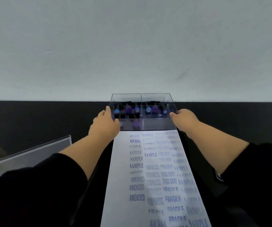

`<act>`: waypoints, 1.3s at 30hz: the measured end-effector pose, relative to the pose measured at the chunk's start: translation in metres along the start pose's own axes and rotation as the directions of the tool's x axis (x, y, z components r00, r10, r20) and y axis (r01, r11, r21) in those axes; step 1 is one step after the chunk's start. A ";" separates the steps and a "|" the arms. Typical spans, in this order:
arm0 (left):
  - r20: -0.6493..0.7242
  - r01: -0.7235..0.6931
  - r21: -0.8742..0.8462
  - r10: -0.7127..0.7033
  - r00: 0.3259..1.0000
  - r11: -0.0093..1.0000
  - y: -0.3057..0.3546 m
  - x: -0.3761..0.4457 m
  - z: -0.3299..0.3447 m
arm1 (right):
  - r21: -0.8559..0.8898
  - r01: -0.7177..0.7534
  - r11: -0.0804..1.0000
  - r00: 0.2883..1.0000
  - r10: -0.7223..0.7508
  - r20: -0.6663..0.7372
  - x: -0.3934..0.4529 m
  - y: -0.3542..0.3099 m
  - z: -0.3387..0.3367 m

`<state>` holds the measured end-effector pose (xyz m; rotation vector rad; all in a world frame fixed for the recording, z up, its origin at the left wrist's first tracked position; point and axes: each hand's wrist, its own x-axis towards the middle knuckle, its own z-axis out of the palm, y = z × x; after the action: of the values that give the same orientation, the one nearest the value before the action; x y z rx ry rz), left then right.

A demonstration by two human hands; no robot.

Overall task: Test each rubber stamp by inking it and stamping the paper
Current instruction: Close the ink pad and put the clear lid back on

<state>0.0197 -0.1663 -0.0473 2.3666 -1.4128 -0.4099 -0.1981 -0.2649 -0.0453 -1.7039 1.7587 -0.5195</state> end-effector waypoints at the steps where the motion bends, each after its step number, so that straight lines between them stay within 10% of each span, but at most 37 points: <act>1: 0.030 0.015 -0.057 -0.013 0.999 0.998 -0.001 0.002 0.000 | 0.015 -0.017 1.000 1.000 0.017 -0.016 0.004 0.000 0.002; 16: -0.022 0.131 -0.462 -0.159 0.987 0.877 -0.003 0.017 -0.003 | 0.046 -0.061 0.997 0.988 0.066 -0.142 0.007 -0.001 0.002; 39: -0.074 0.055 -0.329 -0.084 0.994 0.943 -0.019 -0.169 -0.038 | -0.102 -0.088 0.991 0.992 0.078 -0.100 -0.170 0.044 -0.040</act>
<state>-0.0271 -0.0023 -0.0103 2.1396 -1.1260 -0.5099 -0.2628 -0.0989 -0.0178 -1.6937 1.9483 -0.4861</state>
